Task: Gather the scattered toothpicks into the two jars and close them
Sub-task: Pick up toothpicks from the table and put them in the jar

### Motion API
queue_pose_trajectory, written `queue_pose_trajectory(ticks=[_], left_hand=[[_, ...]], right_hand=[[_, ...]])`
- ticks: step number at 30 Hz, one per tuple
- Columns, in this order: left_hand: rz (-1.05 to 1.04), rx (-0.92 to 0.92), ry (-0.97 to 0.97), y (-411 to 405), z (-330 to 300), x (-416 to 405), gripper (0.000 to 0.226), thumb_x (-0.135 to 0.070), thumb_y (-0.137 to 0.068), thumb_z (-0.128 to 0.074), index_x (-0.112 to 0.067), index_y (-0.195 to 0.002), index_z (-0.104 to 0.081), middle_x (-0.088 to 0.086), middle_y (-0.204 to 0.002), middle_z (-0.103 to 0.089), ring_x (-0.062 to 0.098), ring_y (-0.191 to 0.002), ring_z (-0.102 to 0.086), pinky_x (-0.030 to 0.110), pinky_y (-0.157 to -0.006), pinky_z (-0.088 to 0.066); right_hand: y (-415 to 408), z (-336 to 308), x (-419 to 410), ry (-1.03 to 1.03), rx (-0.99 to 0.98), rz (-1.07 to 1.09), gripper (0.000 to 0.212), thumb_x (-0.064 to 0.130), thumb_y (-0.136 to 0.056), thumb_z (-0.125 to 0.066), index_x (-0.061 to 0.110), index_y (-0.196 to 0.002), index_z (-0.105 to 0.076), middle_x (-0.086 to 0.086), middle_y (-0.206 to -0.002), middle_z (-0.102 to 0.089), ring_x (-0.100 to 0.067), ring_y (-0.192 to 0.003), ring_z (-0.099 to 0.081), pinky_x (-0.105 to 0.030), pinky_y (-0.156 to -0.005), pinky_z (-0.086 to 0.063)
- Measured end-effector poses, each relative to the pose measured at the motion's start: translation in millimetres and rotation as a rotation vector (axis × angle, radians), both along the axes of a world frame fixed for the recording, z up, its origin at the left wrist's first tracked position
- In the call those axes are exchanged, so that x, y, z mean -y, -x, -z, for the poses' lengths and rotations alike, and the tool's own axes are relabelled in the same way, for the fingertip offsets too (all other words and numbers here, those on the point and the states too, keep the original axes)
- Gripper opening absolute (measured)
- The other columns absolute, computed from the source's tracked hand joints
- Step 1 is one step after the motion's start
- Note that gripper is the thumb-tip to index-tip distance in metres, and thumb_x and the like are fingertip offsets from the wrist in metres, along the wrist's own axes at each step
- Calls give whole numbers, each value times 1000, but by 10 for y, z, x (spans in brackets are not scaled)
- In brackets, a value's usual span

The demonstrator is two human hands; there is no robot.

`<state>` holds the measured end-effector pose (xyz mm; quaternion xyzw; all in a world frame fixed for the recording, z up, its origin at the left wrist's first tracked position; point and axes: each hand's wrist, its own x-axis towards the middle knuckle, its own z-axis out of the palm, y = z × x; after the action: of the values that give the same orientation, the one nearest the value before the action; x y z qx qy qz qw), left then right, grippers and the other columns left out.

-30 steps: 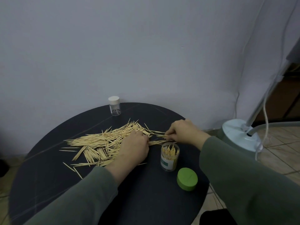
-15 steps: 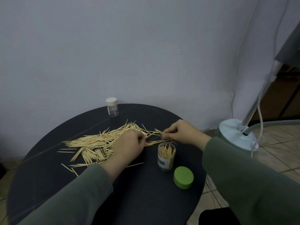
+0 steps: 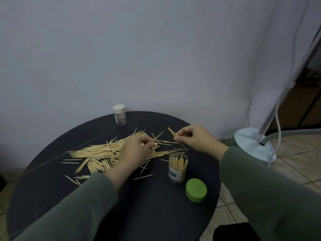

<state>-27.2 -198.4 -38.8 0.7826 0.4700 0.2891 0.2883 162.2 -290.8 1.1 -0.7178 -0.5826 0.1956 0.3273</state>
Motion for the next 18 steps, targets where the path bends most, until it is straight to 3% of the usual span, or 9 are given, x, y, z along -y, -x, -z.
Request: queue_pose_trajectory(ticks=[7,11,15,18], left_hand=[[-7,316,105,37,-183,73,9,-24,-88,-68,-25,-95,-74,-13,-90,-67,3,-90,-60,24,-82,-43],[33,535,293,39,-285,168,9,-23,-89,-67,-26,-96,-72,-15,-94,-69,-2,-94,-59,30,-89,-46],[115,637,427,-6,-389,351,12,-28,-91,-64,-29,-101,-70,-18,-94,-68,-1,-93,-55,30,-71,-42],[173,670,493,-66,-392,489,16,-27,-91,-63,-27,-104,-72,-20,-76,-67,2,-73,-50,26,-59,-35]], right_hand=[[178,-128,130,-83,-142,-29,4,30,-88,-67,34,-87,-66,8,-85,-68,-5,-81,-62,-18,-71,-49],[241,-155,223,-130,-202,-53,7,29,-86,-68,35,-86,-68,7,-89,-71,-10,-90,-65,-24,-83,-52],[255,-136,336,-119,-275,-66,7,27,-85,-69,31,-90,-72,5,-91,-73,-9,-90,-66,-22,-83,-53],[225,-85,413,-96,-349,-52,8,25,-84,-70,28,-91,-73,5,-90,-74,-6,-89,-67,-19,-81,-52]])
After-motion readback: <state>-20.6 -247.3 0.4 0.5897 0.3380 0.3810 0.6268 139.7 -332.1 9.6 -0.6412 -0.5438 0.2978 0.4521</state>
